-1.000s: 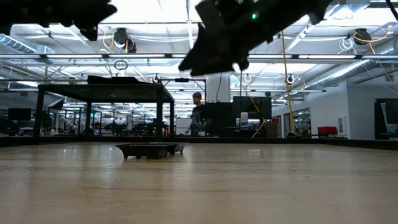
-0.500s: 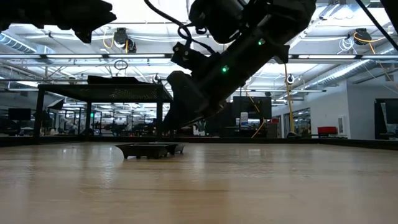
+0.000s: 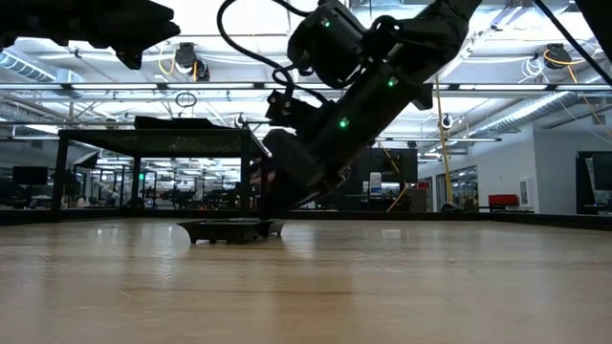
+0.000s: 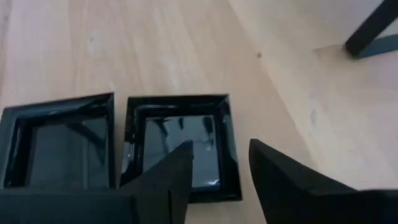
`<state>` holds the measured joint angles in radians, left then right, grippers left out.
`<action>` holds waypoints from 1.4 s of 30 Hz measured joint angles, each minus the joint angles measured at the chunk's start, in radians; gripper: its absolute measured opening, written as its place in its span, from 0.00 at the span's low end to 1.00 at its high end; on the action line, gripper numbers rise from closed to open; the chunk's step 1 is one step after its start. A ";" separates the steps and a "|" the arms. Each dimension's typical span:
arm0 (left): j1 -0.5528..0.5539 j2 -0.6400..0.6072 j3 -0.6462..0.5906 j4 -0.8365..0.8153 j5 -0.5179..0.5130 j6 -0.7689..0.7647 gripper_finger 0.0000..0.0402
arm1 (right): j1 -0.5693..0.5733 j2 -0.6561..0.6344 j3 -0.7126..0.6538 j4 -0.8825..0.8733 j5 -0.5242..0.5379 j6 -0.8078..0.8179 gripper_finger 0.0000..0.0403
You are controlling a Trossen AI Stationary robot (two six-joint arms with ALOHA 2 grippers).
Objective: Pick & Place Mini shaped plates
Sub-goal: Stack the square plate on top of the square plate on the shelf
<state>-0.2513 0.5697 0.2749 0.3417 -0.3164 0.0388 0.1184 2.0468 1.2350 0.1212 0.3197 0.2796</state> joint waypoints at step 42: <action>0.000 0.000 0.000 -0.002 0.000 -0.002 0.36 | -0.027 -0.002 0.000 -0.071 -0.037 -0.033 0.01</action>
<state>-0.2515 0.5697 0.2749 0.3401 -0.3164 0.0368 0.0914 2.0445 1.2350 0.0502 0.2825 0.2470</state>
